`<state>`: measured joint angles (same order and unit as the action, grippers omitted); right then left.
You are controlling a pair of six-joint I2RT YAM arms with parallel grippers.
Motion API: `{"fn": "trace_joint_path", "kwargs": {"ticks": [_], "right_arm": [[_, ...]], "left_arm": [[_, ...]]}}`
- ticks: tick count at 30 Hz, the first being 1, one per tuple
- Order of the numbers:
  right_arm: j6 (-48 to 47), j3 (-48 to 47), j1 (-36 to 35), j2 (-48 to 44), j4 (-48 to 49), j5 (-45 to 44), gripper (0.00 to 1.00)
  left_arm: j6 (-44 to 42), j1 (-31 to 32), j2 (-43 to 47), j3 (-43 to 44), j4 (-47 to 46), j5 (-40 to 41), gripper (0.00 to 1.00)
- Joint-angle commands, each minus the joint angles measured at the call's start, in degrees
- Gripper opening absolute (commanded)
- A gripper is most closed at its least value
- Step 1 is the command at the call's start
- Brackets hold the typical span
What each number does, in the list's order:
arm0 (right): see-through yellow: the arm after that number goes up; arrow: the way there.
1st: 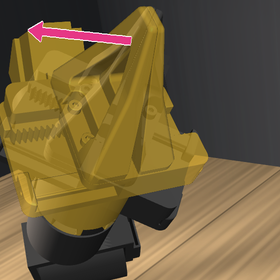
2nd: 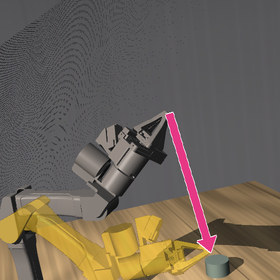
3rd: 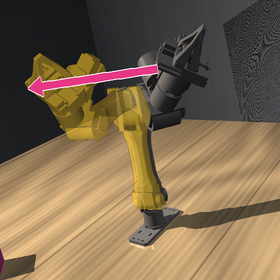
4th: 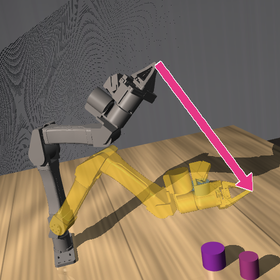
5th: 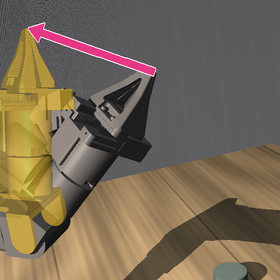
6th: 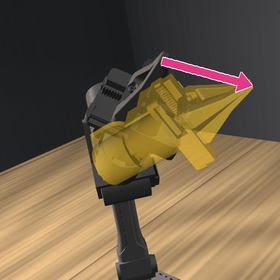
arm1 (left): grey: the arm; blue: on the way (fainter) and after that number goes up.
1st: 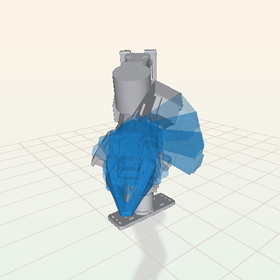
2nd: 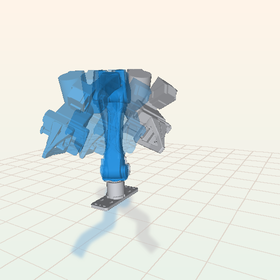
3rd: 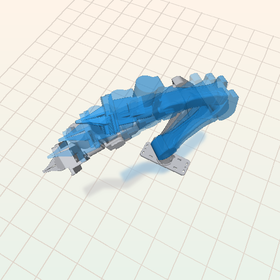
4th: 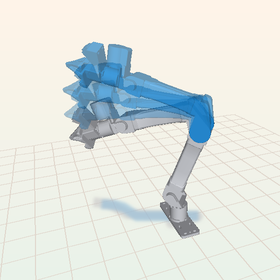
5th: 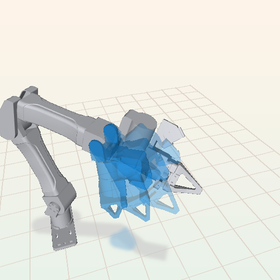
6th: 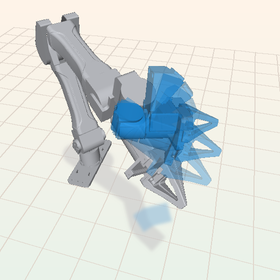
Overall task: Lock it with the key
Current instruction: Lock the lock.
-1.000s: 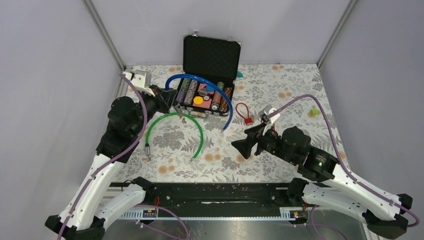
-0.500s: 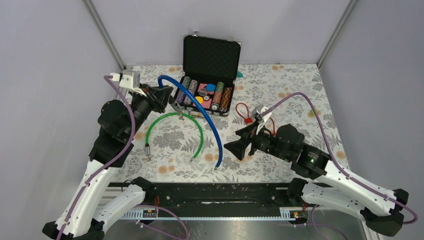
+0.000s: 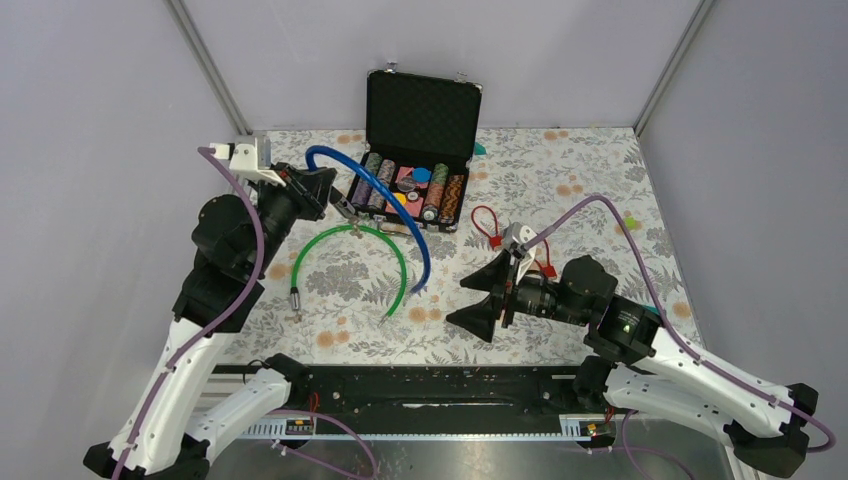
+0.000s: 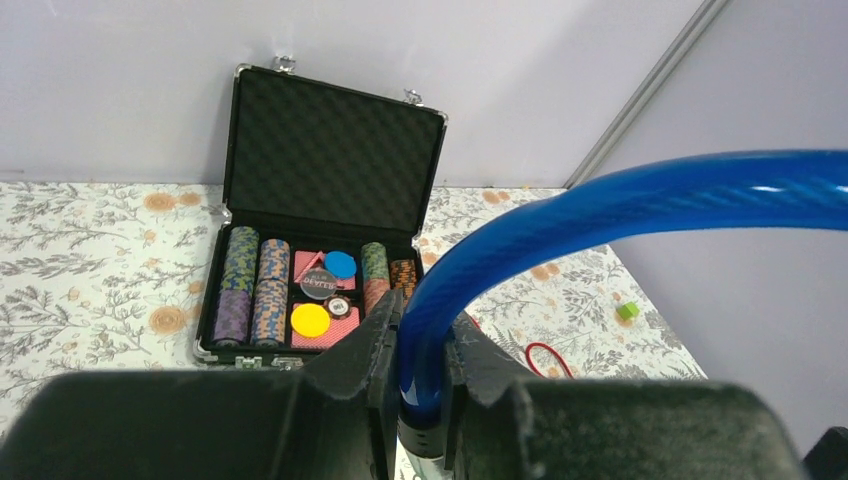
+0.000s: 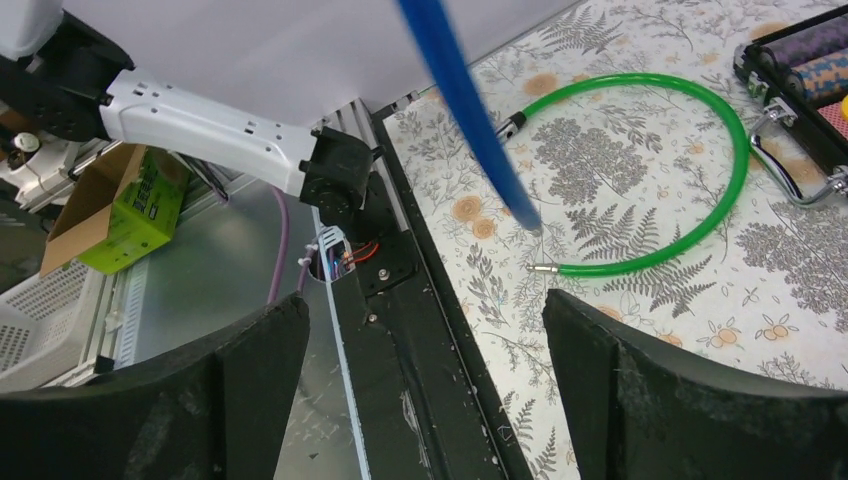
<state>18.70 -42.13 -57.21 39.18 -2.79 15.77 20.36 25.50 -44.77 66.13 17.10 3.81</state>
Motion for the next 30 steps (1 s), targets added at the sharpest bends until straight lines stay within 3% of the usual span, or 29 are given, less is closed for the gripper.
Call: {"fn": "trace_joint_path", "kwargs": {"ticks": [1,7,18,30], "right_arm": [[-2.42,0.62,0.16,0.28,6.99,3.89,0.94],[-3.82,0.12,0.09,4.11,10.97,-0.03,0.94],[-3.95,-0.93,0.00,10.91,15.36,-5.47,0.76],[-3.94,-2.24,-0.96,14.50,18.11,-2.59,0.56]], "left_arm": [[2.42,-0.01,0.15,2.41,-3.61,1.90,0.00],[3.23,0.00,-0.26,2.91,-3.83,1.28,0.00],[4.42,-0.01,-0.57,3.21,-3.84,0.58,0.00],[4.49,-0.03,-1.09,3.58,-3.70,0.84,0.00]]}}
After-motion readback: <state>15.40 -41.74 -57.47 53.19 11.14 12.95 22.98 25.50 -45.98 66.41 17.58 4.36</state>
